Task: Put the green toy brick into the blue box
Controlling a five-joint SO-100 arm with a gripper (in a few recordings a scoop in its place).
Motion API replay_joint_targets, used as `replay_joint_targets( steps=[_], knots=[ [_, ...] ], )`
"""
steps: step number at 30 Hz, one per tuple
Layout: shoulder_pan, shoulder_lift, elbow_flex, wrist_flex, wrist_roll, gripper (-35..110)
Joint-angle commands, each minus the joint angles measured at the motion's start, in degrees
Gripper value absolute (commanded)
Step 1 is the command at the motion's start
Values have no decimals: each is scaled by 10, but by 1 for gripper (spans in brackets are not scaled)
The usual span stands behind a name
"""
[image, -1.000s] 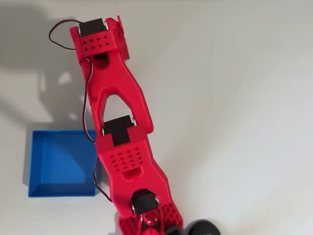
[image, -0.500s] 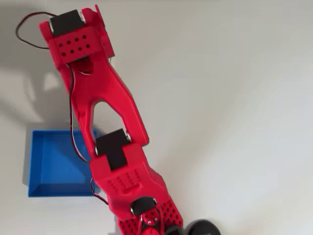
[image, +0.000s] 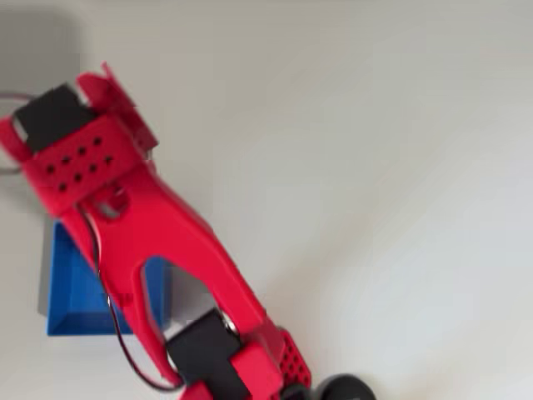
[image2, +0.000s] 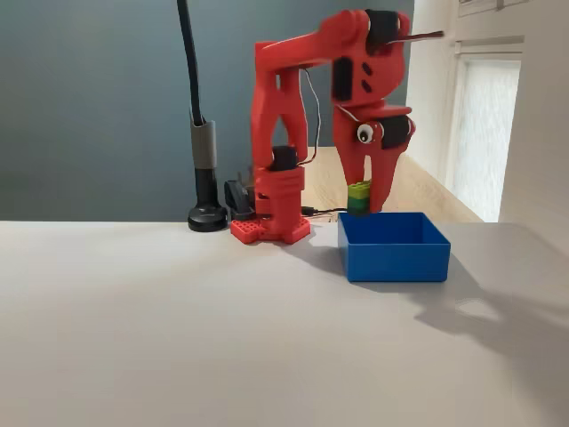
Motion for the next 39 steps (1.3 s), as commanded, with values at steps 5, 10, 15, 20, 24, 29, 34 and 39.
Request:
replay_joint_targets(
  steps=[5,10,15,20,24,29,34,39],
  knots=[
    [-132,129,69,16,69,0],
    [-207,133,92,16,132,0],
    [-258,130,115,16,196,0],
    [-265,127,126,10,233,0],
    [-261,127,164,-32,236,0],
    [-260,126,224,-84,234,0],
    [-258,126,241,-120,215,0],
    [-258,126,237,-130,174,7]
  ],
)
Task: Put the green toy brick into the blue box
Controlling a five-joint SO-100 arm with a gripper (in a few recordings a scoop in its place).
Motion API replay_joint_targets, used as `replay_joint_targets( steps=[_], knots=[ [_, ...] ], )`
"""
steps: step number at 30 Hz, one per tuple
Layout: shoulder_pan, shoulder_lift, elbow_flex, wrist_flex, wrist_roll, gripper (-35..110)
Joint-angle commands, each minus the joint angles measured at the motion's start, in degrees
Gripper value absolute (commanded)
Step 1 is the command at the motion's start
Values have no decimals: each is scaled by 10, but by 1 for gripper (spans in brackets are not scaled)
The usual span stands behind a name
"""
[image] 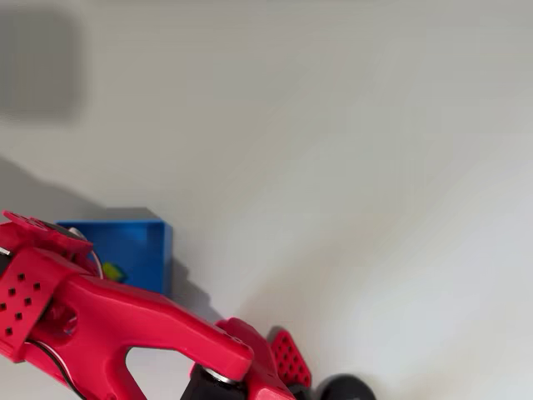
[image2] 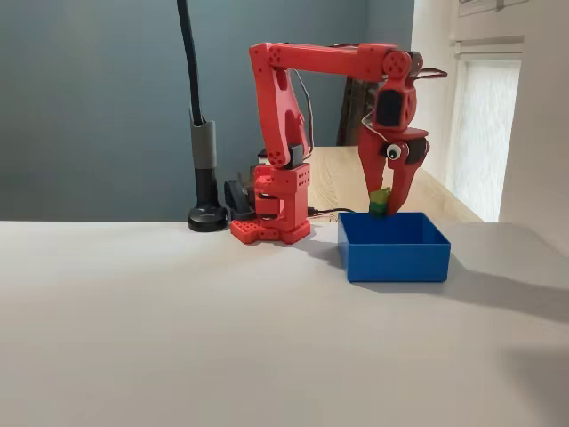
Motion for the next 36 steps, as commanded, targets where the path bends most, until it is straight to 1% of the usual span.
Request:
replay_joint_targets(
  steps=[1,5,8,11,15,17,20,24,30,36],
  knots=[
    [-7,37,-4,-8,-32,11],
    [-7,37,1,-8,-40,28],
    [-6,37,4,-7,-41,31],
    [-4,37,-2,-2,-42,26],
    [-2,38,-38,37,-39,6],
    [-1,38,-68,66,-33,0],
    [12,40,-121,104,-25,0],
    [57,47,-190,135,-33,0],
    [173,52,-229,158,-105,0],
    [330,53,-257,168,-171,0]
  ],
)
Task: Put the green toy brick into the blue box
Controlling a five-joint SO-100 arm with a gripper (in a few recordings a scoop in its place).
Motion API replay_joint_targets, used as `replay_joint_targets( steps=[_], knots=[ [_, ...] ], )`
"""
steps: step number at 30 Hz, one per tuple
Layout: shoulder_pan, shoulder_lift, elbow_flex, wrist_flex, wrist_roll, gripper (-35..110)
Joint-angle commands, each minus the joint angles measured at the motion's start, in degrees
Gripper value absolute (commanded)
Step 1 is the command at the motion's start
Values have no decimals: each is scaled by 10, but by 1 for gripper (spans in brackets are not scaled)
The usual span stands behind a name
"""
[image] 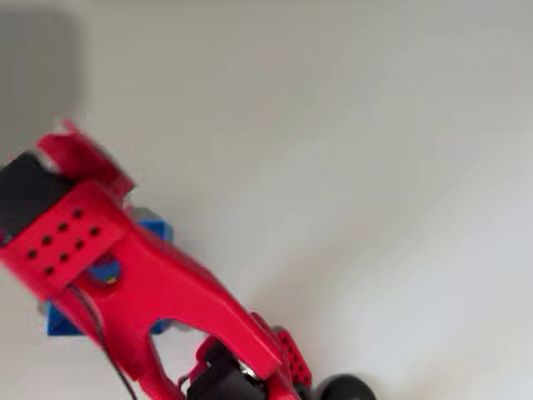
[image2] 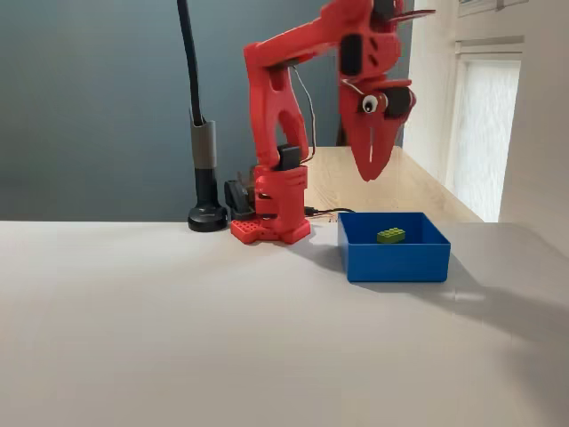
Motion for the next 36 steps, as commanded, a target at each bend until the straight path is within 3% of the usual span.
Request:
replay_joint_targets(
  steps=[1,9,17,26,36],
  knots=[
    [102,40,-35,18,-33,0],
    [263,41,-57,16,-33,0],
    [308,95,-70,14,8,0],
    [323,339,149,-13,-5,0],
    [336,618,458,-167,-48,0]
  ],
)
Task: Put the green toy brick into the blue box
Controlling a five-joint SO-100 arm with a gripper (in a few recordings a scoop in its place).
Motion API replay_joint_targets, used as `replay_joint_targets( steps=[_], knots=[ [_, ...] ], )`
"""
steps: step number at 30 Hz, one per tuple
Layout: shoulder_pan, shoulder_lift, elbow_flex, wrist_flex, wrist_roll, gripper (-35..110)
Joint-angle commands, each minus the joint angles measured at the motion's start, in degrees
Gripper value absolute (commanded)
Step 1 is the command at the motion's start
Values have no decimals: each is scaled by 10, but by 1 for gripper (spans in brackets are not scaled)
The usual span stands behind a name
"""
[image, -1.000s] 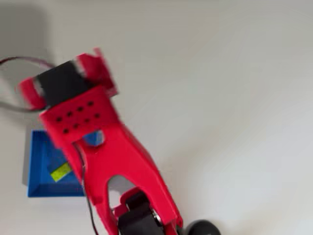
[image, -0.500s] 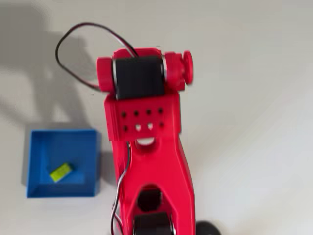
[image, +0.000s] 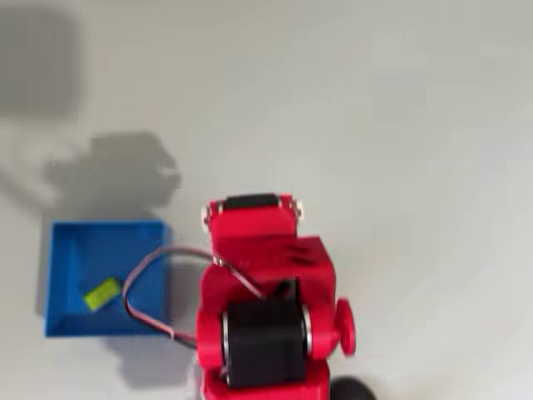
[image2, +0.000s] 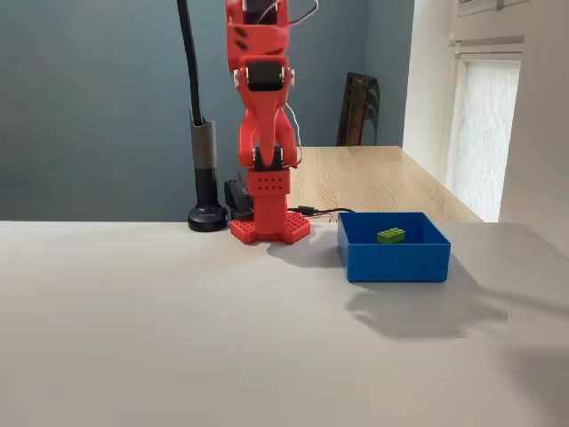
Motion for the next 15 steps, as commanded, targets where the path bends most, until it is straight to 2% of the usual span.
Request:
replay_joint_targets(
  steps=[1,9,15],
  knots=[
    [10,109,112,-62,-7,0],
    [17,238,311,-105,-18,0],
    [20,282,435,-190,-32,0]
  ],
)
